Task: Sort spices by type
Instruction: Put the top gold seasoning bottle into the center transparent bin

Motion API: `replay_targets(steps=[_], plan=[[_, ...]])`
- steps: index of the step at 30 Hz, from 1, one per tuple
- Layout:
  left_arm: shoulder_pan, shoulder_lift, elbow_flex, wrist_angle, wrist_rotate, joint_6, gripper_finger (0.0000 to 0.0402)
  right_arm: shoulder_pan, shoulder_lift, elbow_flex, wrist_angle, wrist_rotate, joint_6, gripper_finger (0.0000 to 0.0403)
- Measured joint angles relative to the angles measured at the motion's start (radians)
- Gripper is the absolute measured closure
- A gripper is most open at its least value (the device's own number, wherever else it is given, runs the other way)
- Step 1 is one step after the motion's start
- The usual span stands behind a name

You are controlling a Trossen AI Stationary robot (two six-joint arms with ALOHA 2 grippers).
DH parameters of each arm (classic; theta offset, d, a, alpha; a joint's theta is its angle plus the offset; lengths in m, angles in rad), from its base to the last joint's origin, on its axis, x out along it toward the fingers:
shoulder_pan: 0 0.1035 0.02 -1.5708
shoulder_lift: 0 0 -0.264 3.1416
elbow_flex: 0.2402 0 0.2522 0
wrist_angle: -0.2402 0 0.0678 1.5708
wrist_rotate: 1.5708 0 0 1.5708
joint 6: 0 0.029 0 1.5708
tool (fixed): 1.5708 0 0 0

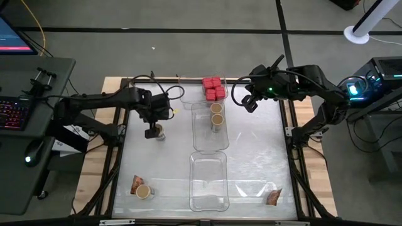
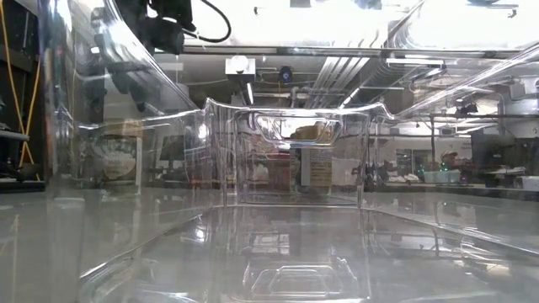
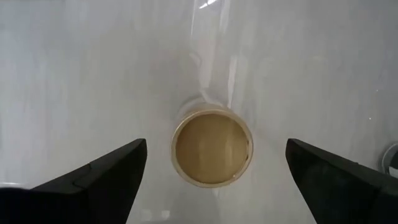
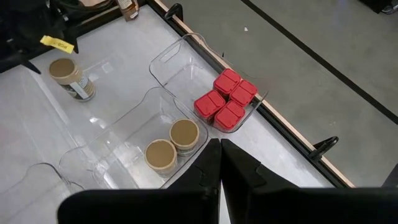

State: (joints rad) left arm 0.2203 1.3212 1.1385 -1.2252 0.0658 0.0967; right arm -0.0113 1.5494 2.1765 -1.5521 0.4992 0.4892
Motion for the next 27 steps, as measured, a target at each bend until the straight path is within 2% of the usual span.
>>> replay_targets(steps=[8, 16, 20, 27], plan=[[-0.03, -0.001, -0.007, 0.028, 0.0, -0.015, 0.0029, 0.0, 0.0, 0.0, 0.0, 0.0, 0.0, 0.0403], [-0.034, -0.087, -0.158, 0.114, -0.004, -0.06, 0.0029, 0.0, 0.0, 0.0, -0.012, -0.001, 0.002, 0.0403], [-0.036, -0.135, -0.163, 0.179, -0.043, -0.088, 0.0029, 0.0, 0.0, 0.0, -0.018, -0.002, 0.003, 0.0403], [-0.038, -0.139, -0.164, 0.175, -0.048, -0.055, 0.0029, 0.0, 0.0, 0.0, -0.019, -0.002, 0.008, 0.0403]])
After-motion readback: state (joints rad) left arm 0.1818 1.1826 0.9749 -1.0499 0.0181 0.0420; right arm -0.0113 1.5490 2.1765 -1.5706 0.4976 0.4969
